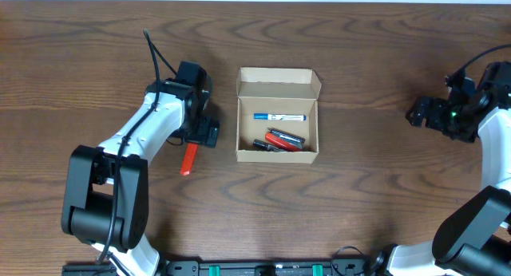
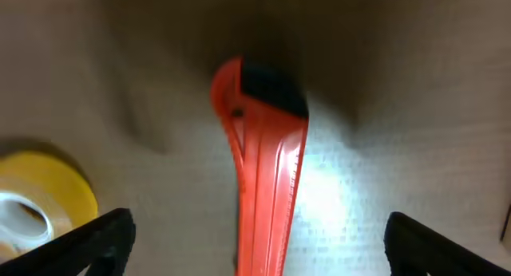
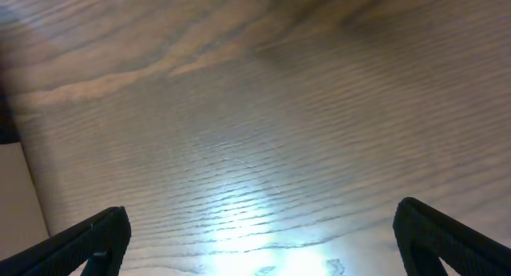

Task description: Pack container

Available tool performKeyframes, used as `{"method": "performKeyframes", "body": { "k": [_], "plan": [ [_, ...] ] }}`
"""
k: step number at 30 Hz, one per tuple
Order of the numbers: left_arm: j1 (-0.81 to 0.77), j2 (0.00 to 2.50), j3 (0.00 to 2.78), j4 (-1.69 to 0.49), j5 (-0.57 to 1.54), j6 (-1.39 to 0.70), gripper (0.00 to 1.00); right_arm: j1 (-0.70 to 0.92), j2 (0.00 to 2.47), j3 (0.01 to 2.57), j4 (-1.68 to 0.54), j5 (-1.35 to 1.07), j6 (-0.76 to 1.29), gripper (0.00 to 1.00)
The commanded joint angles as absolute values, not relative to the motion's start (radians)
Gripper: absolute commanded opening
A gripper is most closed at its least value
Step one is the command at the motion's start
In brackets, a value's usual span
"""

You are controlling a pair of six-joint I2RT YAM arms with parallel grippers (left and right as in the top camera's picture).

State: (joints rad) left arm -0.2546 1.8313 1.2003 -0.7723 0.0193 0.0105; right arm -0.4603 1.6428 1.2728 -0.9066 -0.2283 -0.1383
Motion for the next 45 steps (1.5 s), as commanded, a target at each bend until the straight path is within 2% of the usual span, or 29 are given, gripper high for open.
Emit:
{"method": "performKeyframes", "body": {
  "k": [1, 4, 19, 28, 36, 37, 45],
  "plan": [
    [-0.256, 1.843, 1.206, -0.759, 0.018, 0.000, 0.95, -0.449, 1.642, 1.269, -0.910, -0.236, -0.143, 0.99],
    [-0.256, 1.843, 1.187, -0.741, 0.016, -0.024, 0.91, -0.449, 1.642, 1.269, -0.917, -0.236, -0.147, 0.99],
    [-0.257, 1.843, 1.011, -0.645, 0.031, -0.120, 0.90, -0.449, 1.642, 1.269, -0.932, -0.213, -0.149, 0.99],
    [-0.257, 1.843, 0.982, -0.628, 0.057, -0.120, 0.55, -0.448, 1.642, 1.269, -0.936, -0.213, -0.151, 0.97],
    [-0.256, 1.843, 0.982, -0.655, 0.082, -0.123, 0.08, -0.448, 1.642, 1.269, -0.936, -0.213, -0.151, 0.99],
    [-0.256, 1.843, 0.982, -0.660, 0.083, -0.134, 0.06, -0.448, 1.642, 1.269, -0.935, -0.213, -0.151, 0.99],
    [-0.258, 1.732, 1.034, -0.653, 0.168, -0.122, 0.06, -0.448, 1.642, 1.269, -0.935, -0.213, -0.154, 0.99]
  ]
}}
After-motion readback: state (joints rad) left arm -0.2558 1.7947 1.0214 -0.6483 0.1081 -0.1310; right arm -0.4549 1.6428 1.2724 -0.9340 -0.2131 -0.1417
